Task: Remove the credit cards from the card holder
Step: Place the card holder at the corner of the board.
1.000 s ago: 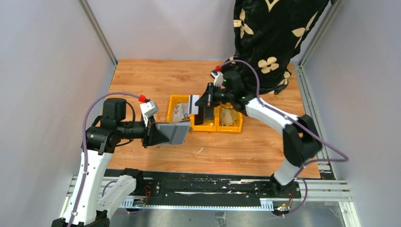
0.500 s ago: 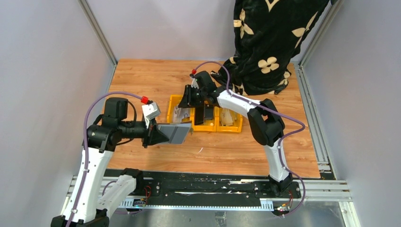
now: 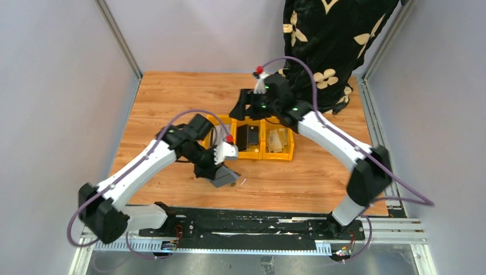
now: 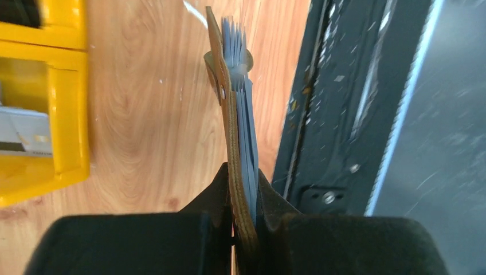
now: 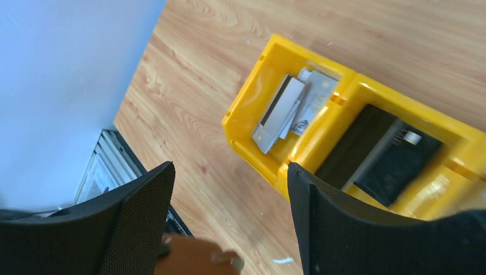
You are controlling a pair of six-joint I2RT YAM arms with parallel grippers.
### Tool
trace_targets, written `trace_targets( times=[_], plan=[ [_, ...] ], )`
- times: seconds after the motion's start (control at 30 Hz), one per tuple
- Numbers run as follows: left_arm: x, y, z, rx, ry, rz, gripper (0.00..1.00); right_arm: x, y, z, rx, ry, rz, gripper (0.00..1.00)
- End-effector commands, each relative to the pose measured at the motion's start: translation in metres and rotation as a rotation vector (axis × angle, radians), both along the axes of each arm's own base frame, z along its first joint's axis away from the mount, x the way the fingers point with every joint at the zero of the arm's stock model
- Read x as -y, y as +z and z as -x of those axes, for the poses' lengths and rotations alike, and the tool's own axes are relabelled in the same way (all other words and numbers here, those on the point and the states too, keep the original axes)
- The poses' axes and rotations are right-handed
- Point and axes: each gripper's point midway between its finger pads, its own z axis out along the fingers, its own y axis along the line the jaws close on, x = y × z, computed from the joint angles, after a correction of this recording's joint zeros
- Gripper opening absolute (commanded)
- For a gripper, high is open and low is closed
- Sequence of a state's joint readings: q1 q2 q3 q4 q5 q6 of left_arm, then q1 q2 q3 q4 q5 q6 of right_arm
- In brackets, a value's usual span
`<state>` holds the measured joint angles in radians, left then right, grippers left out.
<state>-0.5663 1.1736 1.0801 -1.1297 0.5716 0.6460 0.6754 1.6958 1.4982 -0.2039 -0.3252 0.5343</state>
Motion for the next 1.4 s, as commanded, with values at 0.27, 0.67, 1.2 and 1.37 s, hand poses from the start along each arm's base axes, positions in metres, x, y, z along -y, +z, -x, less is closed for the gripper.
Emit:
trace_targets(
  times=[0.27, 0.67, 1.2, 1.37],
  plan=[
    [0.002, -0.108, -0.071, 0.268, -0.280, -0.599, 0.22, 0.143, -0.009, 0.015, 0.013, -0.282, 0.037, 0.78],
    [0.032, -0.105, -0.035, 0.226, -0.287, -0.451, 0.70, 0.177, -0.030, 0.031, -0.018, -0.342, 0.078, 0.80],
    [0.011, -0.076, 0.059, -0.025, -0.483, -0.237, 0.28, 0.245, -0.051, 0.048, 0.010, -0.570, 0.202, 0.81],
    [0.004, -0.087, 0.019, 0.137, -0.348, -0.350, 0.41, 0.260, -0.059, 0.055, 0.019, -0.627, 0.235, 0.82]
  ],
)
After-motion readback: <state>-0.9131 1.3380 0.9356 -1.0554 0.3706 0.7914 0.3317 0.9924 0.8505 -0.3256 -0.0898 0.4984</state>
